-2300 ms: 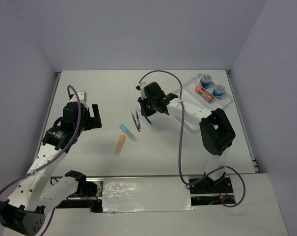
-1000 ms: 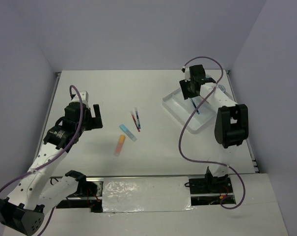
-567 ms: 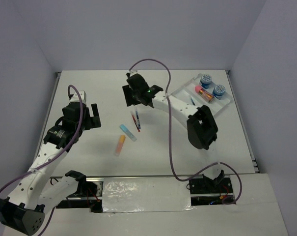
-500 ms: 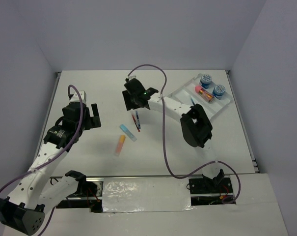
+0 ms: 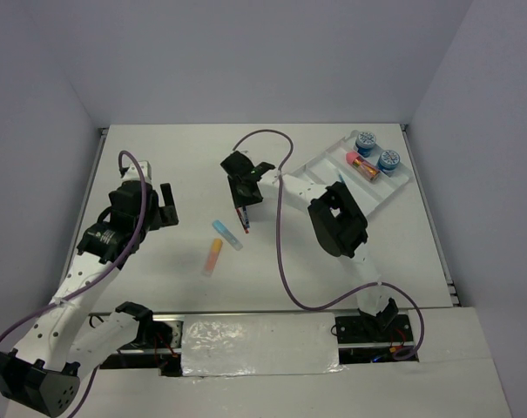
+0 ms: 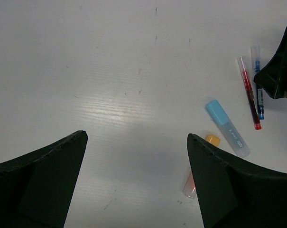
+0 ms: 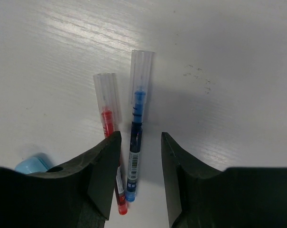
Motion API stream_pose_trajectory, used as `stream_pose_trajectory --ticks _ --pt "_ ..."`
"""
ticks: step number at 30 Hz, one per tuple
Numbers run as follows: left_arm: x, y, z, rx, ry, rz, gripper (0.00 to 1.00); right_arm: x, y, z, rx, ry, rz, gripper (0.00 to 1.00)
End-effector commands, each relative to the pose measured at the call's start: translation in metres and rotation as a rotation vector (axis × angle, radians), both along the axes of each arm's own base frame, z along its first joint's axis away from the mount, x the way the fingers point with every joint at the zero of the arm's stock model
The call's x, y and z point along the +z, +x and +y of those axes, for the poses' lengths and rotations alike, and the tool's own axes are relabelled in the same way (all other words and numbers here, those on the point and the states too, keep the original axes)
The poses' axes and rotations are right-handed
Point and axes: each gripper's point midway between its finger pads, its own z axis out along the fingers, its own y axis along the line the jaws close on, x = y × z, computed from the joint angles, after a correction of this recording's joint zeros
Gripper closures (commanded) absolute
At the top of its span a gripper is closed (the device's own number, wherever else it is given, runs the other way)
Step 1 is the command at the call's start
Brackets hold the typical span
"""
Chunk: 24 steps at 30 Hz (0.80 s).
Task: Sort the stationery into containers
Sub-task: Pick up the pen from the center of the board.
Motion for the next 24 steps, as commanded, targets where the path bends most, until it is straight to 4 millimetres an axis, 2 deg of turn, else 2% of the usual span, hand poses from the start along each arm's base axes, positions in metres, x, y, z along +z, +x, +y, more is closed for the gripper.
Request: stream_pose_trajectory --ticks 1,4,7,11,16,19,20,21,22,23,24 --pt "0.005 0.001 0.002 0.008 -0.006 -0.028 0.01 0.006 0.008 -0.002 -0.031 0.002 -0.032 0.54" --pt "0.006 0.001 0.001 0.005 -0.008 -0.031 0.01 -0.001 0.008 -0.003 -0.033 -0.013 -0.025 0.58" --pt "0.006 0.001 0.001 0.003 -0.009 -0.031 0.01 -0.011 0.006 -0.005 -0.028 -0.033 -0.006 0.65" --pt "0.007 0.000 0.001 0.003 -0.010 -0.034 0.01 -0.026 -0.001 -0.010 -0.020 -0.058 0.028 0.66" --pt "0.007 0.000 0.001 0.003 -0.011 -0.035 0.01 -0.029 -0.002 -0.014 -0.011 -0.052 0.044 0.72" --pt "0.007 0.000 0.001 0.002 -0.009 -0.033 0.01 -0.025 0.001 -0.021 -0.001 -0.028 0.053 1.00" --pt "0.007 0.000 0.001 0.000 -0.010 -0.035 0.01 -0.029 -0.003 -0.027 0.001 -0.030 0.065 1.00" --pt "0.007 0.000 0.001 0.000 -0.010 -0.035 0.01 -0.010 -0.003 -0.027 0.032 0.014 0.046 1.00" --pt "0.007 0.000 0.001 0.000 -0.010 -0.036 0.01 0.002 0.007 -0.027 0.053 0.060 0.004 1.00" --pt "0.008 0.000 0.001 -0.001 -0.013 -0.037 0.01 0.023 -0.002 -0.029 0.107 0.103 -0.015 1.00" --pt "0.007 0.000 0.000 -0.005 -0.014 -0.038 0.01 0.037 0.002 -0.033 0.180 0.094 -0.071 1.00"
